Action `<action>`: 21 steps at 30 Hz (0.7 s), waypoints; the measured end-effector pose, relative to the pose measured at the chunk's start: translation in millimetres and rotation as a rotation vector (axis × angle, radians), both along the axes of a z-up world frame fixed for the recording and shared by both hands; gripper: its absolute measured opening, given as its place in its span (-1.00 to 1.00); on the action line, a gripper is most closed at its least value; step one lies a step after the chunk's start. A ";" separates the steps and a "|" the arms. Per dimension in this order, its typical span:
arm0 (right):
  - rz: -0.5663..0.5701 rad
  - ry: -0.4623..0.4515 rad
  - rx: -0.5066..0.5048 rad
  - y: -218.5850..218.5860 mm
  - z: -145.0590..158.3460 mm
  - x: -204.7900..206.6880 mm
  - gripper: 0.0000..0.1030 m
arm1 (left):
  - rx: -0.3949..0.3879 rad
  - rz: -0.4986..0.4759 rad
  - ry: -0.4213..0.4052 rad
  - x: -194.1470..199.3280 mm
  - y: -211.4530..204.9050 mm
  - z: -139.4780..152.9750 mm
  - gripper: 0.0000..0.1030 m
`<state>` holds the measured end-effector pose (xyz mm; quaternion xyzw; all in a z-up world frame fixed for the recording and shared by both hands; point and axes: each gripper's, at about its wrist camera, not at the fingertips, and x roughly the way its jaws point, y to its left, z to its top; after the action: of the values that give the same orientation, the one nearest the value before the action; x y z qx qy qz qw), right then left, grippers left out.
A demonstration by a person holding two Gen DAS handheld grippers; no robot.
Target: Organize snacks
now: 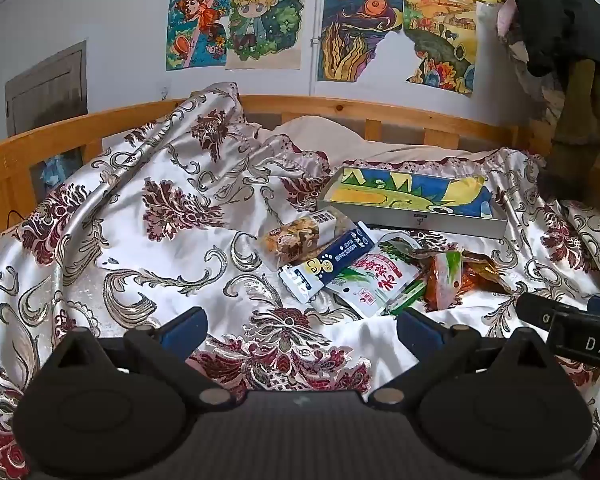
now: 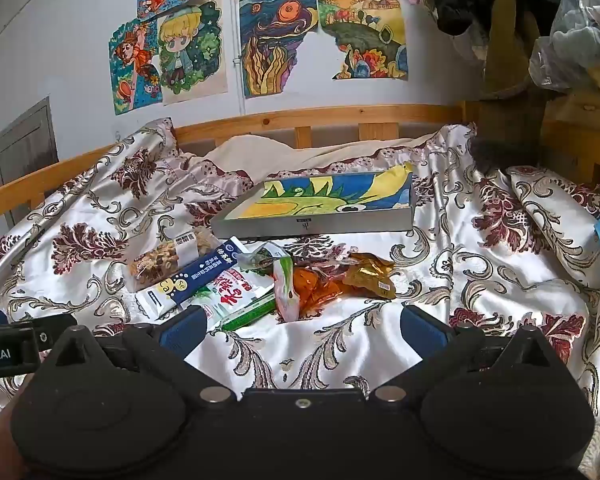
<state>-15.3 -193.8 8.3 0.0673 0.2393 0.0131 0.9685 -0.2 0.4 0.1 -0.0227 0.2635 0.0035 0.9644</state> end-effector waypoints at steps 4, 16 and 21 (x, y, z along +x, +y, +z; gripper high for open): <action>0.002 -0.001 0.000 0.2 0.0 -0.2 0.99 | 0.004 0.001 -0.001 -0.3 0.4 -0.5 0.99; 0.001 0.002 0.001 1.1 -0.7 0.5 0.99 | 0.007 0.009 0.010 0.9 -0.8 -1.5 0.99; 0.000 0.002 0.001 1.5 -1.1 0.8 0.99 | 0.009 0.014 0.019 2.0 -0.2 -3.3 0.99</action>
<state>-14.5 -192.3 7.3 0.0677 0.2405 0.0133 0.9682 1.7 0.2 -3.2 -0.0201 0.2724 0.0114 0.9619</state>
